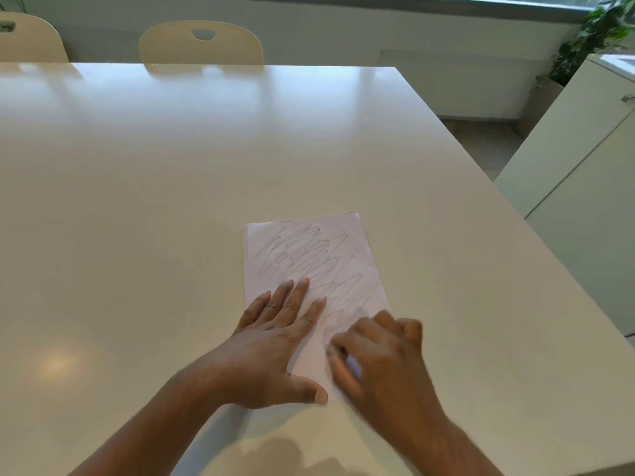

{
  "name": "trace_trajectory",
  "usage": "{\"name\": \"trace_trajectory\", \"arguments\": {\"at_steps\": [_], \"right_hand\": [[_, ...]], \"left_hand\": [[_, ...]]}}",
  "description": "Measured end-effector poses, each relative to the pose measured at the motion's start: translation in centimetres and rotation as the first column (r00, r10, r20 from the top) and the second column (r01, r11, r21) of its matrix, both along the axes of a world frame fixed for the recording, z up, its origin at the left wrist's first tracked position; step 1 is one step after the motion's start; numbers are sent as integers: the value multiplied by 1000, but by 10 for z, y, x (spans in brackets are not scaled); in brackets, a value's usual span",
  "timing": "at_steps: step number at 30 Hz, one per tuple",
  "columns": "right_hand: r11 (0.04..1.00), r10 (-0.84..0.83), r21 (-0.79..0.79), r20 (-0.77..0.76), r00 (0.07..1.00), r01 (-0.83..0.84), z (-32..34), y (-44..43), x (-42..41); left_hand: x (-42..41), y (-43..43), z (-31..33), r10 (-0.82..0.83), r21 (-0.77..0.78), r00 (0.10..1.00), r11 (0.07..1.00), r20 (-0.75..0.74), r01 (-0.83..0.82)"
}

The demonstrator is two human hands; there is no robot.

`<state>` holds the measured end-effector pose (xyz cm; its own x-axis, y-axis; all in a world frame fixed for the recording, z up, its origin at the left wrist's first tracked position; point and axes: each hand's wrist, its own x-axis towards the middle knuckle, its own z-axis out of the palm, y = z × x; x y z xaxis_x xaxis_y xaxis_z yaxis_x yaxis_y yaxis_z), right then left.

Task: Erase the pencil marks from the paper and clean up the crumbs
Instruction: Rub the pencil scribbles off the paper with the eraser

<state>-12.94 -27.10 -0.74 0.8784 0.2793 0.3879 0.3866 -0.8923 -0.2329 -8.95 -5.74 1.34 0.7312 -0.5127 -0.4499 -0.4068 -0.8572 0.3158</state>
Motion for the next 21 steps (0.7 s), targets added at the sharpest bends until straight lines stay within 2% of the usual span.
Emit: {"name": "trace_trajectory", "arguments": {"at_steps": [2, 6, 8, 12, 15, 18, 21], "right_hand": [[999, 14, -34, 7, 1000, -14, -1, -1, -2], [980, -199, 9, 10, 980, 199, 3, -24, 30], [984, -173, 28, -10, 985, 174, 4, -21, 29], [999, 34, -19, -29, 999, -35, 1, 0, -2], [997, -66, -49, -11, 998, 65, 2, -12, 12], [985, -171, -6, -5, 985, 171, 6, -22, 28], [998, -64, 6, -22, 998, 64, 3, -7, 12]], "left_hand": [[0, 1, 0, 0, 0, 1000, 1000, 2, 0], [0, 1, 1, -1, 7, 1000, 1000, -9, 1], [0, 0, 1, 0, 8, 1000, 1000, -3, 0], [0, 0, 1, -1, 10, 1000, 1000, -4, 1], [1, 0, 1, -6, 13, 1000, 1000, -4, 6], [1, 0, 2, -11, 22, 1000, 1000, -7, 11], [1, 0, 1, -7, 20, 1000, 1000, 0, 7]]}}
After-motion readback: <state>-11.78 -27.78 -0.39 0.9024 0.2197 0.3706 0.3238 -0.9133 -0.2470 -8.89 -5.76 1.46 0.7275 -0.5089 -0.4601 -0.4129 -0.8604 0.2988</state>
